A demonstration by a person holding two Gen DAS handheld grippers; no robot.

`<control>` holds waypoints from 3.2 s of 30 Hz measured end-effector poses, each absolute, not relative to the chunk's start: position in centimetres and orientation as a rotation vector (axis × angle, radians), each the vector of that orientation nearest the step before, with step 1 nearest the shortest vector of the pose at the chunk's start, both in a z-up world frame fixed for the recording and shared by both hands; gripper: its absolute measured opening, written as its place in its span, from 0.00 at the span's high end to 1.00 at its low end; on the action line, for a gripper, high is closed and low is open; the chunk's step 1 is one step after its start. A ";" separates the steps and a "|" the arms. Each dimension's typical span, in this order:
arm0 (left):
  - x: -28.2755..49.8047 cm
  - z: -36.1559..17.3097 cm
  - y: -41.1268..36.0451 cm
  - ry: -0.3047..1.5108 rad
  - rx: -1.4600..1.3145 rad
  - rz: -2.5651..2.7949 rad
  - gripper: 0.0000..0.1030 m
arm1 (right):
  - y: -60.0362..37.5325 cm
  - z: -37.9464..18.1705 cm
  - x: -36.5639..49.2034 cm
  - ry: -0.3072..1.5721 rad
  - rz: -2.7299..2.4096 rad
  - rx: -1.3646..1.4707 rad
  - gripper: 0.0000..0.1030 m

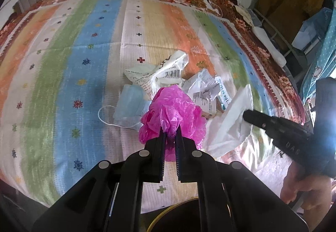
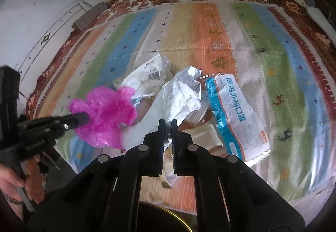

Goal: Collect trash
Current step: 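Lift the pink bag and white tissue and carry both over the bin, then open both grippers to drop the pink bag and tissue into the bin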

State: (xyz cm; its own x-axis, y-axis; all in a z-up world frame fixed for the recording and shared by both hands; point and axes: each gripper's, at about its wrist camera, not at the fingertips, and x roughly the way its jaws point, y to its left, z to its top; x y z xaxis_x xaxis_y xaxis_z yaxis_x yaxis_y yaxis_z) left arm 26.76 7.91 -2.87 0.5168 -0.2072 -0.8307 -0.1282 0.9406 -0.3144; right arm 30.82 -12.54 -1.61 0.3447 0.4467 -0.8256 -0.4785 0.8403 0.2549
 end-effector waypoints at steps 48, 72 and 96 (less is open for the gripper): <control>11.9 1.5 2.2 0.929 -0.364 -0.192 0.93 | -17.7 3.5 11.7 0.902 0.636 -0.189 0.95; 5.8 -2.8 -0.6 1.034 -0.291 -0.166 0.93 | -18.6 -1.1 5.5 0.999 0.644 -0.269 0.95; 7.1 -2.3 1.8 1.020 -0.370 -0.095 0.44 | -18.3 -1.6 7.1 1.083 0.648 -0.197 0.43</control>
State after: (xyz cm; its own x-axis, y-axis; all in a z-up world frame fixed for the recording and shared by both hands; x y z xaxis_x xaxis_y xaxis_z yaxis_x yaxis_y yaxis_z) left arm 7.13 1.83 -2.31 0.5255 -0.2478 -0.8139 -0.0938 0.9339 -0.3449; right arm 7.08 -18.28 -1.64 0.3063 0.3922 -0.8674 -0.5783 0.8004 0.1577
